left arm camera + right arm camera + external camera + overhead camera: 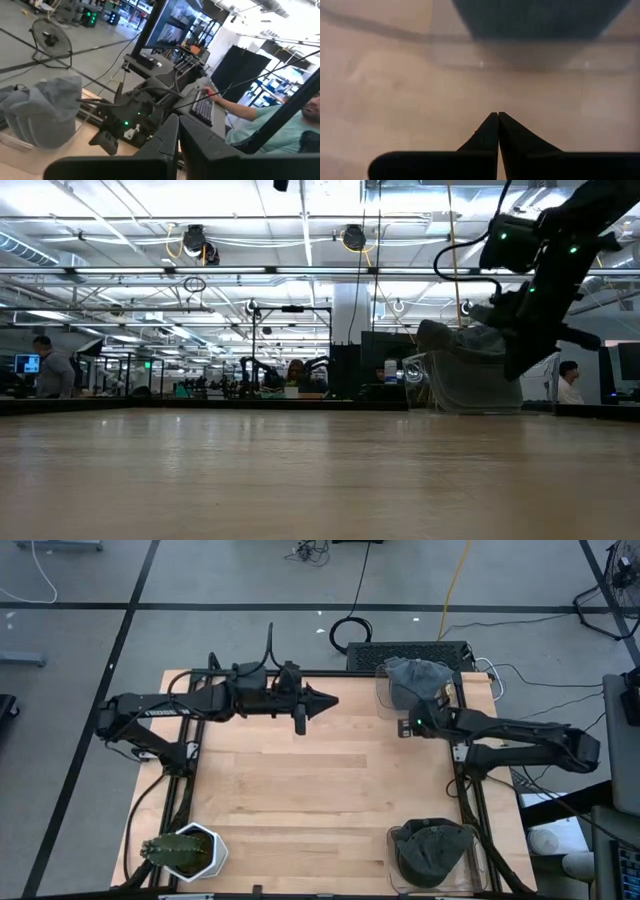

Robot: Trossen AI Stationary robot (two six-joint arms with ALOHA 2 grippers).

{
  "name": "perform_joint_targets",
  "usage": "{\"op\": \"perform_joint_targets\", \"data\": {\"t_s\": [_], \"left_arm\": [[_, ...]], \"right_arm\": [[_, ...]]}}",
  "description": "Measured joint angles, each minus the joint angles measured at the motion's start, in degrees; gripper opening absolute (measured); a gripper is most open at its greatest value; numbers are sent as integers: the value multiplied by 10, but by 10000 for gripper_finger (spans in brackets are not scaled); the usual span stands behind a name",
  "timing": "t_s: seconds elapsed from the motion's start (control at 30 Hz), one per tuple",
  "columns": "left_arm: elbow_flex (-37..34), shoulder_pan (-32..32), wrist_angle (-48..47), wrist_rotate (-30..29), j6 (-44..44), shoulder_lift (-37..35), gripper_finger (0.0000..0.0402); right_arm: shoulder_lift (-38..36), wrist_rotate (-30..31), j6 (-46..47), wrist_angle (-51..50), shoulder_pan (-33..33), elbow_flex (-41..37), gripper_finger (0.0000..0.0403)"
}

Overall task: Pick & Place hat
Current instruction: Adjust the bins

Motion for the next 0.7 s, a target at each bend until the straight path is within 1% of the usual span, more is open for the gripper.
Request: {"op": "perform_joint_targets", "data": {"t_s": [0.17, 0.33, 0.57, 0.7], "left_arm": [[0, 20, 1, 22, 0, 0, 21], [0, 28, 1, 48, -5, 0, 21], [0, 28, -9, 80, 13, 0, 21], [0, 28, -14, 89, 7, 0, 21]], "right_arm": [[26, -3, -49, 68, -65, 0, 0], [55, -27, -83, 97, -116, 0, 0], [87, -38, -114, 171, -162, 0, 0], [98, -55, -127, 185, -182, 0, 0]]}}
